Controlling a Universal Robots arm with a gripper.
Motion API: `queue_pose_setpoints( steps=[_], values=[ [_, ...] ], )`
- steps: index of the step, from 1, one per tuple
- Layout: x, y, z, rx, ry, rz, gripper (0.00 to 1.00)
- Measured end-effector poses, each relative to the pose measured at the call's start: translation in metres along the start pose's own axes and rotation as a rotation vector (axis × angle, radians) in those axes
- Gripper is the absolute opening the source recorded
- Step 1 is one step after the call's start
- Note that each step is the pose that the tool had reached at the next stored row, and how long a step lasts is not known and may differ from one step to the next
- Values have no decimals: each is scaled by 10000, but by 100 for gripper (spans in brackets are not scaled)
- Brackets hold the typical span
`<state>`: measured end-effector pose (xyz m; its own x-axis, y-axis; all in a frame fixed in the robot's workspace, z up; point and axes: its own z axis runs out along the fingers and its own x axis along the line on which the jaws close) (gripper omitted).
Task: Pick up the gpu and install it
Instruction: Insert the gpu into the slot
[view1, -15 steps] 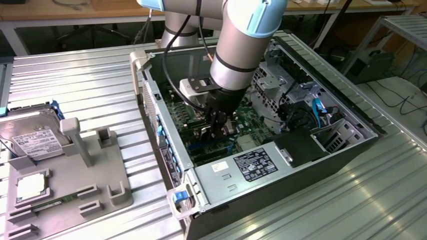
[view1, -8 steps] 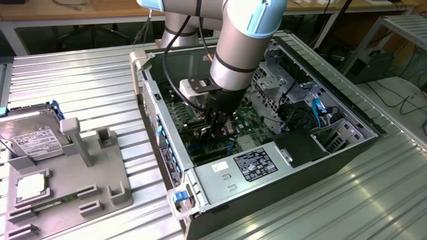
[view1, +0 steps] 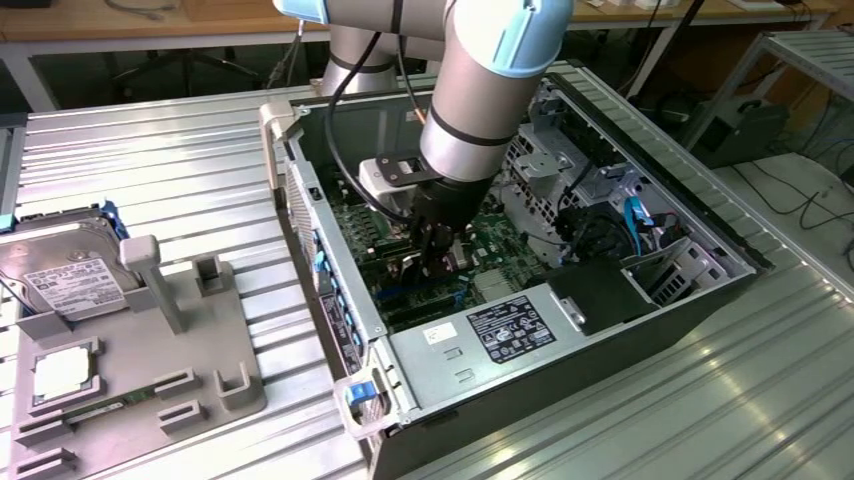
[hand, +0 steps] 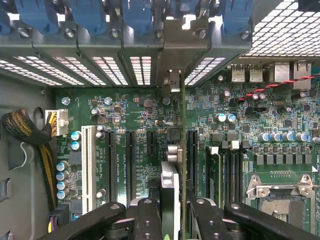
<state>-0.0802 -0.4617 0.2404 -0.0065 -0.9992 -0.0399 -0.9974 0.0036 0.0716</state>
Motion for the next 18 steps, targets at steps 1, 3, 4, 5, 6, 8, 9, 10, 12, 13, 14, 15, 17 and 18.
queue_pose_setpoints(
  steps=[1,3,4,5,6,8,9,10,12,13,14,15,17,18],
  values=[
    [0,0,0,0,0,0,28],
    [0,0,0,0,0,0,28],
    [0,1,0,0,0,0,28],
    [0,1,0,0,0,0,28],
    [0,2,0,1,0,0,28],
    [0,2,0,2,-1,0,28],
    [0,2,0,2,0,0,28],
    [0,3,0,2,0,-1,28],
    [0,3,0,4,0,-1,28],
    [0,4,0,8,0,-1,28],
    [0,5,0,16,-1,-1,28],
    [0,7,0,31,-1,-2,28],
    [0,13,0,65,0,-5,28],
    [0,19,0,87,2,-8,28]
  ],
)
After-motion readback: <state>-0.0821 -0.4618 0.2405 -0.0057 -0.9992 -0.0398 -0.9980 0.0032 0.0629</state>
